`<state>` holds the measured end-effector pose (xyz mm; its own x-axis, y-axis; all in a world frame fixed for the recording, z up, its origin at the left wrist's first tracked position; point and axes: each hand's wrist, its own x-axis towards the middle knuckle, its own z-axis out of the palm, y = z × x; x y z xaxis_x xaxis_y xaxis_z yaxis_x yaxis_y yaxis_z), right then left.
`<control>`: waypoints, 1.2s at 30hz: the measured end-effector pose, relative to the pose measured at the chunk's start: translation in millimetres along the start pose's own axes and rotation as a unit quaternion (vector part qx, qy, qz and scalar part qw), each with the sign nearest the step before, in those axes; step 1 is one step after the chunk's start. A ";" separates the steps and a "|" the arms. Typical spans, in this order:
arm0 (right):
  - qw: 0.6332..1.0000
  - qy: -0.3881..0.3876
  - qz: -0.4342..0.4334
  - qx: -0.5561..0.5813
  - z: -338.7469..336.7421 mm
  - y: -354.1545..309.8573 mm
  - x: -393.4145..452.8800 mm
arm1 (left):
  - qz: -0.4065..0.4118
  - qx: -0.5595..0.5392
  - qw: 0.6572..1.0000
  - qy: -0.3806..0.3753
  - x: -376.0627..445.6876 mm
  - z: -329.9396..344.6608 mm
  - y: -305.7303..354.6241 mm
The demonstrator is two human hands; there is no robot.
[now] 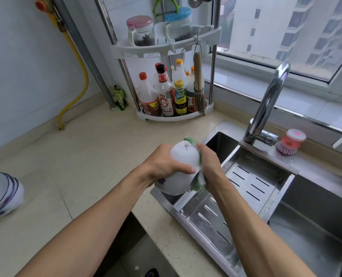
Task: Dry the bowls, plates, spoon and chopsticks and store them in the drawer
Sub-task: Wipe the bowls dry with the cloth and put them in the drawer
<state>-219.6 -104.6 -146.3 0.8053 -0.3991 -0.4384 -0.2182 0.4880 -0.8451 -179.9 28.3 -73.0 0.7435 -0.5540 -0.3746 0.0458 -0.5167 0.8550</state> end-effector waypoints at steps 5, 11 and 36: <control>0.913 -0.018 -0.288 -0.288 14.6 12.1 -19.1 | 0.001 -0.029 0.999 0.034 -1.2 5.9 -10.3; 0.982 -0.030 -0.116 -0.147 3.7 3.5 1.5 | 0.007 -0.002 0.999 0.047 -5.1 8.4 -16.9; 0.970 -0.100 0.103 0.196 0.6 11.7 -21.1 | 0.087 -0.005 0.996 0.008 -25.6 -0.8 -15.1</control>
<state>-238.9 -90.0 -146.8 0.8661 -0.1222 -0.4848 -0.1913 0.8148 -0.5473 -199.1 50.9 -76.0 0.7511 -0.6244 -0.2145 -0.0780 -0.4065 0.9103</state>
